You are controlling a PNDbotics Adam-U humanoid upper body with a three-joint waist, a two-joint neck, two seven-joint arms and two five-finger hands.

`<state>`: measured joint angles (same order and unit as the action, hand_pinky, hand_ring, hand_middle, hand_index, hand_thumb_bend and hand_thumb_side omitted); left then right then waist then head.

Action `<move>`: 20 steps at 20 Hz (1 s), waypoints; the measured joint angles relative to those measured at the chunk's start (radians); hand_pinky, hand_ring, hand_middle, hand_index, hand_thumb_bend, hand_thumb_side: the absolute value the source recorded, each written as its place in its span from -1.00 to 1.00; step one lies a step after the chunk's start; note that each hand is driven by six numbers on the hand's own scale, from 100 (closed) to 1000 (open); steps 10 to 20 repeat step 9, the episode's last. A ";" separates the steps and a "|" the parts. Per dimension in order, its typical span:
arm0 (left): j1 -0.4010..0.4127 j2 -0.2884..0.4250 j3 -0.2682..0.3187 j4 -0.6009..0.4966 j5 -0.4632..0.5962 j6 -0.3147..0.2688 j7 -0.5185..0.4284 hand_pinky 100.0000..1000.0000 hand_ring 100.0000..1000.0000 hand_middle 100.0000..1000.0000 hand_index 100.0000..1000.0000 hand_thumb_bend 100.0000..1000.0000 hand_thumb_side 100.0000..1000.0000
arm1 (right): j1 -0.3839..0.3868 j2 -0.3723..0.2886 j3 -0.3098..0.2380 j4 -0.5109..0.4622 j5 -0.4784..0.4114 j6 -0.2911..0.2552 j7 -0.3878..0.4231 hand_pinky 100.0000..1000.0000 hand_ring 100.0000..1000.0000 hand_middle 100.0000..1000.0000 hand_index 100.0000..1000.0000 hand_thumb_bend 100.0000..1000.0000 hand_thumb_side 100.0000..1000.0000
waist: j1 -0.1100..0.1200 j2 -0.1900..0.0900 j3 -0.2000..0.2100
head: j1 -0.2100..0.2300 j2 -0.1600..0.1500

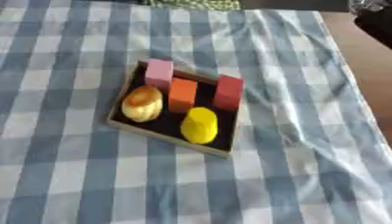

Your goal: Pick up objects on the table and place them in the box.

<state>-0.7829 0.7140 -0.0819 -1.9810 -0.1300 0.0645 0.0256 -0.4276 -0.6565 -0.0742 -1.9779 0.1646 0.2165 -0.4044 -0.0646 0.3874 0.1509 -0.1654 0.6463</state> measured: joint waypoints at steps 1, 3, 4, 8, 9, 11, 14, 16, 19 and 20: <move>0.040 0.008 0.016 -0.001 0.039 -0.024 0.055 0.71 0.63 0.53 0.74 -0.84 -0.54 | -0.003 0.000 -0.001 0.000 -0.005 -0.010 -0.011 0.57 0.46 0.02 0.35 -0.79 -0.45 | 0.000 0.000 0.001 | 0.000 -0.004; 0.114 0.013 0.048 -0.003 0.105 -0.077 0.147 0.71 0.63 0.54 0.76 -0.84 -0.49 | -0.005 0.000 -0.006 0.000 -0.017 -0.032 -0.033 0.58 0.48 0.03 0.36 -0.81 -0.44 | -0.001 -0.001 0.003 | 0.002 -0.010; 0.145 0.014 0.063 -0.004 0.132 -0.102 0.183 0.71 0.63 0.55 0.77 -0.83 -0.45 | -0.006 0.000 -0.007 0.000 -0.022 -0.041 -0.042 0.58 0.48 0.04 0.37 -0.82 -0.43 | -0.003 -0.002 0.003 | 0.004 -0.014; 0.254 0.004 0.116 -0.004 0.211 -0.175 0.292 0.71 0.63 0.54 0.78 -0.81 -0.32 | -0.012 0.001 -0.013 0.000 -0.046 -0.074 -0.074 0.59 0.51 0.06 0.39 -0.87 -0.38 | -0.022 -0.007 0.005 | 0.010 -0.024; 0.275 -0.003 0.126 -0.004 0.227 -0.186 0.311 0.71 0.63 0.54 0.78 -0.82 -0.27 | -0.012 0.001 -0.014 -0.001 -0.054 -0.080 -0.080 0.59 0.51 0.07 0.40 -0.88 -0.37 | -0.025 -0.008 0.005 | 0.012 -0.027; 0.275 -0.003 0.126 -0.004 0.227 -0.186 0.311 0.71 0.63 0.54 0.78 -0.82 -0.27 | -0.012 0.001 -0.014 -0.001 -0.054 -0.080 -0.080 0.59 0.51 0.07 0.40 -0.88 -0.37 | -0.025 -0.008 0.005 | 0.012 -0.027; 0.275 -0.003 0.126 -0.004 0.227 -0.186 0.311 0.71 0.63 0.54 0.78 -0.82 -0.27 | -0.012 0.001 -0.014 -0.001 -0.054 -0.080 -0.080 0.59 0.51 0.07 0.40 -0.88 -0.37 | -0.025 -0.008 0.005 | 0.012 -0.027; 0.275 -0.003 0.126 -0.004 0.227 -0.186 0.311 0.71 0.63 0.54 0.78 -0.82 -0.27 | -0.012 0.001 -0.014 -0.001 -0.054 -0.080 -0.080 0.59 0.51 0.07 0.40 -0.88 -0.37 | -0.025 -0.008 0.005 | 0.012 -0.027; 0.275 -0.003 0.126 -0.004 0.227 -0.186 0.311 0.71 0.63 0.54 0.78 -0.82 -0.27 | -0.012 0.001 -0.014 -0.001 -0.054 -0.080 -0.080 0.59 0.51 0.07 0.40 -0.88 -0.37 | -0.025 -0.008 0.005 | 0.012 -0.027; 0.275 -0.003 0.126 -0.004 0.227 -0.186 0.311 0.71 0.63 0.54 0.78 -0.82 -0.27 | -0.012 0.001 -0.014 -0.001 -0.054 -0.080 -0.080 0.59 0.51 0.07 0.40 -0.88 -0.37 | -0.025 -0.008 0.005 | 0.012 -0.027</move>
